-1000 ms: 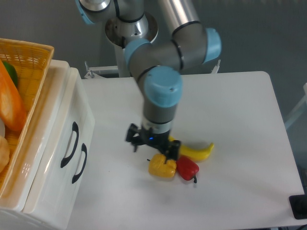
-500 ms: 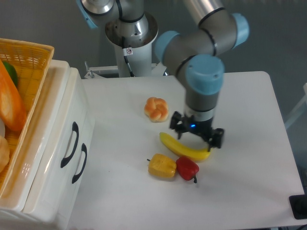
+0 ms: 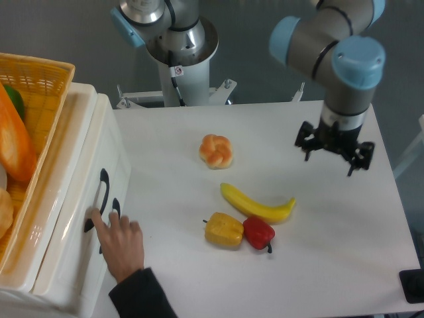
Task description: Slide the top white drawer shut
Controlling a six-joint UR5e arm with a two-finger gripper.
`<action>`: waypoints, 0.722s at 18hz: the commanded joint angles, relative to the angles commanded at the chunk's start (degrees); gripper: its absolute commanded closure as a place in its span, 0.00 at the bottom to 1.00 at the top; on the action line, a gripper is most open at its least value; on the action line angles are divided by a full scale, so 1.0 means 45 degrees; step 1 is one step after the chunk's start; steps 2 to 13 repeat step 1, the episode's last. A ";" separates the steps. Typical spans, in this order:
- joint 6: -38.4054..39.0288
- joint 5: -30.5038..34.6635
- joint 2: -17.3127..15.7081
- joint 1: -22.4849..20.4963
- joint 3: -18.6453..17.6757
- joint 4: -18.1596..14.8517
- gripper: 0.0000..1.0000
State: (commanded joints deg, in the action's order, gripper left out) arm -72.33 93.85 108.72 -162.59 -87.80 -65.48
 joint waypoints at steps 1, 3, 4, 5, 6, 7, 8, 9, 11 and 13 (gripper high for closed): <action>-0.0079 0.0099 0.0000 -0.0214 0.0000 0.0000 0.00; -0.0079 0.0099 0.0000 -0.0214 0.0000 0.0000 0.00; -0.0079 0.0099 0.0000 -0.0214 0.0000 0.0000 0.00; -0.0079 0.0099 0.0000 -0.0214 0.0000 0.0000 0.00; -0.0079 0.0099 0.0000 -0.0214 0.0000 0.0000 0.00; -0.0079 0.0099 0.0000 -0.0214 0.0000 0.0000 0.00; -0.0079 0.0099 0.0000 -0.0214 0.0000 0.0000 0.00; -0.0079 0.0099 0.0000 -0.0214 0.0000 0.0000 0.00; -0.0079 0.0099 0.0000 -0.0214 0.0000 0.0000 0.00; -0.0079 0.0099 0.0000 -0.0214 0.0000 0.0000 0.00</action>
